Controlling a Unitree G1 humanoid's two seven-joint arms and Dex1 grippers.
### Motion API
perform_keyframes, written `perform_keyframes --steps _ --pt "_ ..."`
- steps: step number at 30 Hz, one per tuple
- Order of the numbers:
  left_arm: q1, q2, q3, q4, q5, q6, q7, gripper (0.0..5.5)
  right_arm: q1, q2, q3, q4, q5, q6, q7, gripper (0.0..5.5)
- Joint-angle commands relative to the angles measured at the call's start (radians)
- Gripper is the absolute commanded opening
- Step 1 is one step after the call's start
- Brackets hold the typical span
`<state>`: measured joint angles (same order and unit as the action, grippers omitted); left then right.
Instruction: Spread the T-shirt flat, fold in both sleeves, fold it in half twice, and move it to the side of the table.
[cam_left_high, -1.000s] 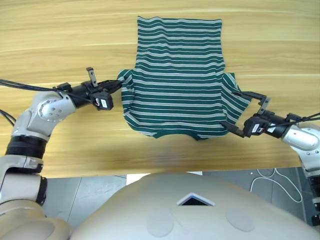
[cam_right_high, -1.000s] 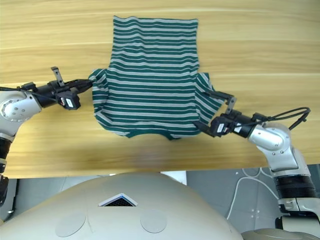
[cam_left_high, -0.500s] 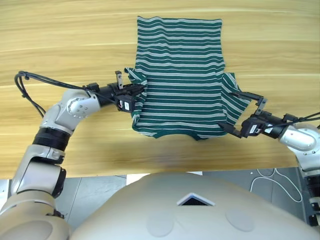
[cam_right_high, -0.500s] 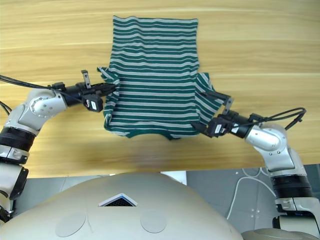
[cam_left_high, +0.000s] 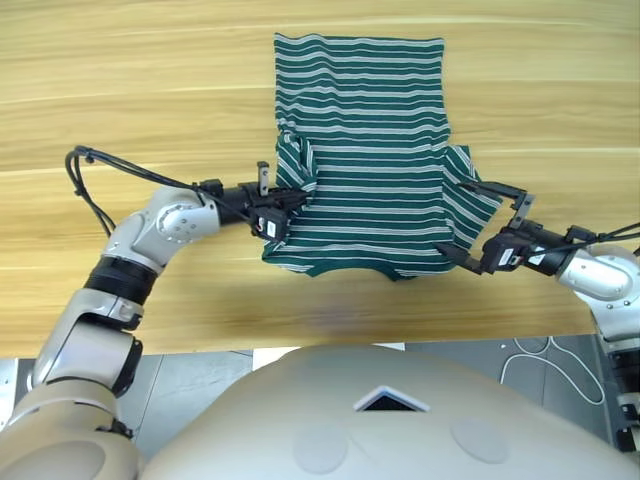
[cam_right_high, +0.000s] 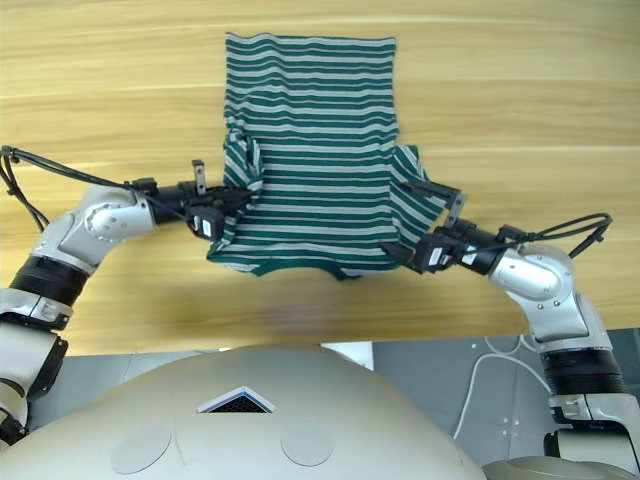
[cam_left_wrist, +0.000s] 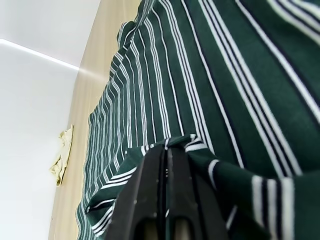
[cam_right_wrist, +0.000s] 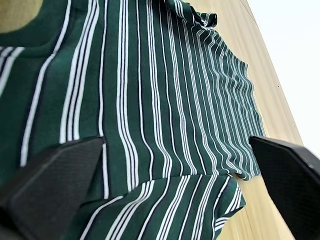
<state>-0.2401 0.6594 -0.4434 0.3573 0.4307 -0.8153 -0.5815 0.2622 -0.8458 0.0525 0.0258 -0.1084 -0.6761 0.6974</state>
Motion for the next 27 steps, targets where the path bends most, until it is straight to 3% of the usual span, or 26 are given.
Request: perform_keyframes --steps 1,8,15,22,27 --pt "-0.011 -0.003 -0.008 -0.007 -0.001 0.002 -0.018 0.04 -0.017 0.003 -0.005 -0.005 0.006 0.005 -0.006 5.40" --pt "-0.022 -0.018 -0.010 0.017 0.009 0.051 -0.022 0.04 -0.015 0.007 -0.009 -0.013 0.008 0.009 -0.009 5.40" --pt "-0.042 -0.031 0.026 0.020 -0.017 0.121 -0.008 0.98 -0.022 0.006 -0.070 -0.015 -0.013 0.045 -0.066 5.40" --pt "-0.030 -0.046 0.043 -0.007 -0.072 0.130 -0.033 2.10 0.045 -0.071 -0.214 -0.011 -0.172 0.124 -0.153 5.40" --pt "-0.023 -0.052 0.047 -0.026 -0.086 0.131 -0.019 2.92 0.145 -0.134 -0.239 0.027 -0.339 0.179 -0.189 5.40"
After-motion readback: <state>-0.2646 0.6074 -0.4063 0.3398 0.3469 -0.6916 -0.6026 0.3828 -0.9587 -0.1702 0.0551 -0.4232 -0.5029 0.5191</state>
